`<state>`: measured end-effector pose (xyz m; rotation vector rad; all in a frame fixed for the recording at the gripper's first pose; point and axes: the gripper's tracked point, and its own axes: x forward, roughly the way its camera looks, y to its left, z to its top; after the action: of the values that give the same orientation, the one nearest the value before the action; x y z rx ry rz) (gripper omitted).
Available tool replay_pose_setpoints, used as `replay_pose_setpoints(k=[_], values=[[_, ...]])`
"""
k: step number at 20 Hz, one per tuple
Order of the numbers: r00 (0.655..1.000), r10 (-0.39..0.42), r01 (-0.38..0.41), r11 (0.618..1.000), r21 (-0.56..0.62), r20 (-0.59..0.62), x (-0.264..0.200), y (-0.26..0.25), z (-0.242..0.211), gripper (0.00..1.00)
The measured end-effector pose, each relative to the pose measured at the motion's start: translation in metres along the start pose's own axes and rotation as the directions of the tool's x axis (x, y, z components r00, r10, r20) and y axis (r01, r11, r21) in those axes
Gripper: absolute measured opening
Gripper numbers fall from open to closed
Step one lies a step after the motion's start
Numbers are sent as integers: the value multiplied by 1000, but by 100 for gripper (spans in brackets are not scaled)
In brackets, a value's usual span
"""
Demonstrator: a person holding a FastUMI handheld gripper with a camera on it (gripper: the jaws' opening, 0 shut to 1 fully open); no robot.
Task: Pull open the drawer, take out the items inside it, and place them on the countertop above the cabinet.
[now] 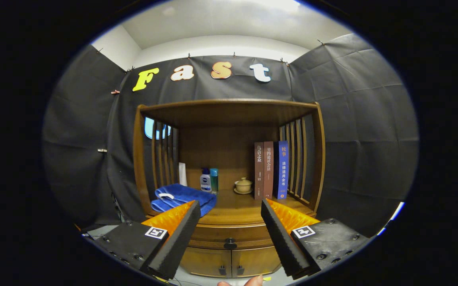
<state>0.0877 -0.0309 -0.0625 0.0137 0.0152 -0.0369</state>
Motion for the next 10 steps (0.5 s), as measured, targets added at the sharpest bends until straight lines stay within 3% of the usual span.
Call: replay_pose_setpoints(k=[5, 10], values=[[998, -26, 26, 1000, 13, -56, 48, -15, -70, 99], [991, 1, -1, 1000, -3, -137, 76, -4, -143, 99]])
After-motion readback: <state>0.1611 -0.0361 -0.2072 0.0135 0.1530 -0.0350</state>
